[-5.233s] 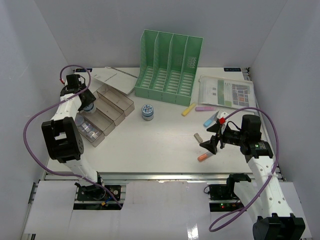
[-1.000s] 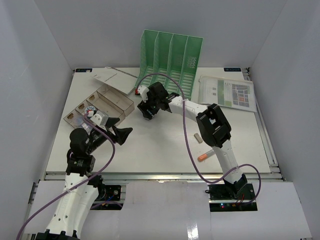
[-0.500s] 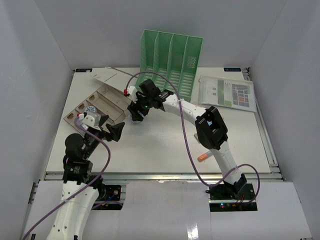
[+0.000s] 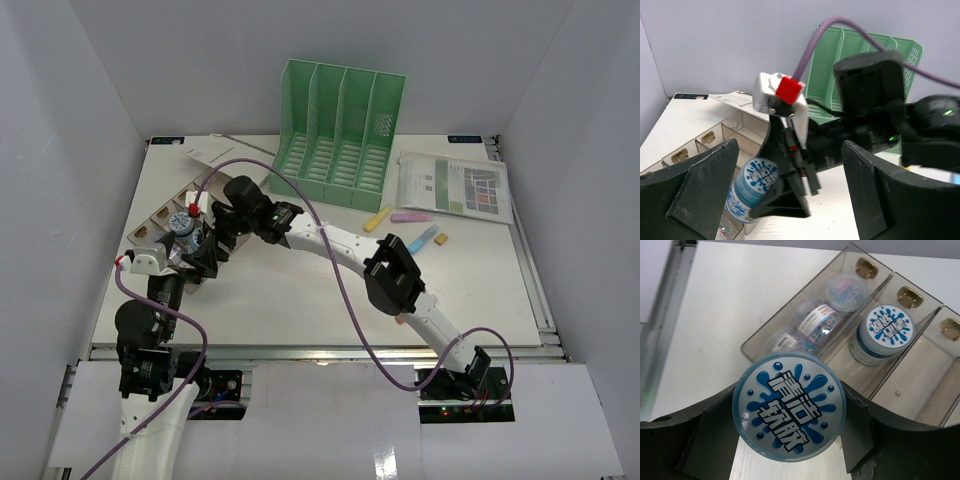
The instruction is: Organize the desk
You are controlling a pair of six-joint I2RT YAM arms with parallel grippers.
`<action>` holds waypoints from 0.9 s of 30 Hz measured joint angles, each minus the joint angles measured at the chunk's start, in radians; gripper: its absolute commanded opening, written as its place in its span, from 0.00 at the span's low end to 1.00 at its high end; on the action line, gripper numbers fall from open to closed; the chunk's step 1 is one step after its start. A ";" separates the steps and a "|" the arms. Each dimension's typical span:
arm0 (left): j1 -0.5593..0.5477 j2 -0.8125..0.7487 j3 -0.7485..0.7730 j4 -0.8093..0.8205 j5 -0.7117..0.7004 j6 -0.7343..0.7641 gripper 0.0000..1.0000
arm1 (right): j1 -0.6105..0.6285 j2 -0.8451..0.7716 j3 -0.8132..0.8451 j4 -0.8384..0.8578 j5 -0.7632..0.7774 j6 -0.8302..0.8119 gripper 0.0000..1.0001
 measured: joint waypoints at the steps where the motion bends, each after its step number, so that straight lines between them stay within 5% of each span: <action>1: 0.000 0.000 0.000 -0.001 -0.004 0.001 0.95 | 0.000 0.028 0.017 0.029 0.015 0.018 0.09; 9: 0.000 -0.001 0.000 0.000 -0.011 0.002 0.95 | -0.003 0.199 0.083 0.195 0.184 0.100 0.14; 11: 0.000 -0.003 0.000 0.000 -0.012 0.002 0.95 | -0.007 0.213 0.083 0.208 0.209 0.101 0.35; 14: -0.001 -0.010 0.000 0.000 -0.012 0.002 0.95 | -0.007 0.219 0.076 0.226 0.236 0.094 0.87; 15: -0.001 -0.012 0.000 0.000 -0.012 0.002 0.95 | -0.007 0.219 0.073 0.233 0.242 0.091 0.95; 27: -0.004 -0.019 0.000 -0.004 0.044 0.009 0.98 | -0.001 0.159 0.009 0.228 0.260 0.018 0.90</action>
